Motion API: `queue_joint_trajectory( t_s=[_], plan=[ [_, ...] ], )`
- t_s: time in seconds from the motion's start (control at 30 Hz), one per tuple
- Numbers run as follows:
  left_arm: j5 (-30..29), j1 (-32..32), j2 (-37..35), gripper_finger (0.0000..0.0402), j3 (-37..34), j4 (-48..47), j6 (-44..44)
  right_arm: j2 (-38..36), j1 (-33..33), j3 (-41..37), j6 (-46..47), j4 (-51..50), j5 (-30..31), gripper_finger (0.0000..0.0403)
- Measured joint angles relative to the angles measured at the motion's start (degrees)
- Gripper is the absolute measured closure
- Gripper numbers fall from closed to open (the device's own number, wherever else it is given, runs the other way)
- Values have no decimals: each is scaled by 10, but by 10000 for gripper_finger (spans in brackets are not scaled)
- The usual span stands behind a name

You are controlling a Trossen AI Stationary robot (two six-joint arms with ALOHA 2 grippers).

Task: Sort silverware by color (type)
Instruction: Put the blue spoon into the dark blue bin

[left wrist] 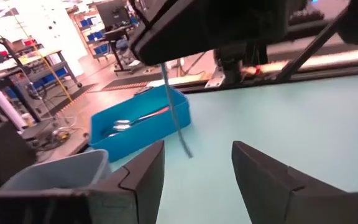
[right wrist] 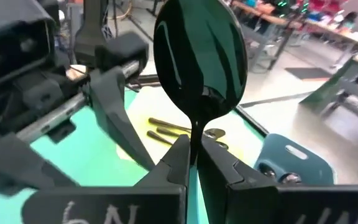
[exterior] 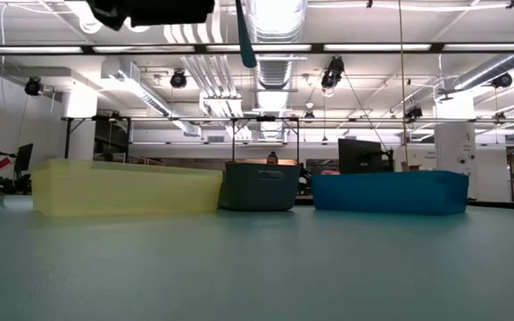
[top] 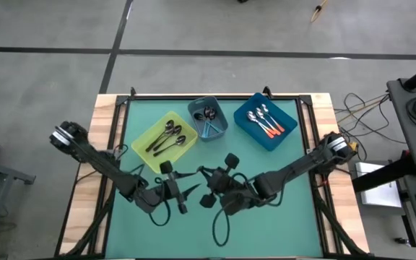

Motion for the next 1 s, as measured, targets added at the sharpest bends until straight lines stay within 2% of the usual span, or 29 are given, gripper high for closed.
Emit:
queue_joint_trajectory(
  t_s=[0.33, 0.6, 0.87, 1.0],
  plan=[
    [-6, 5, -124, 235, -12, -172, 13, -38, -85, 0, 17, -40, -142, 392],
    [-20, 31, -203, 235, -51, -180, 64, -57, -175, 0, 23, -64, -240, 392],
    [-19, 100, -288, 235, -78, -178, 126, -64, -277, 0, 31, -65, -315, 391],
    [22, 155, -319, 235, -79, -178, 166, -62, -336, 0, 47, -65, -337, 391]
  ],
)
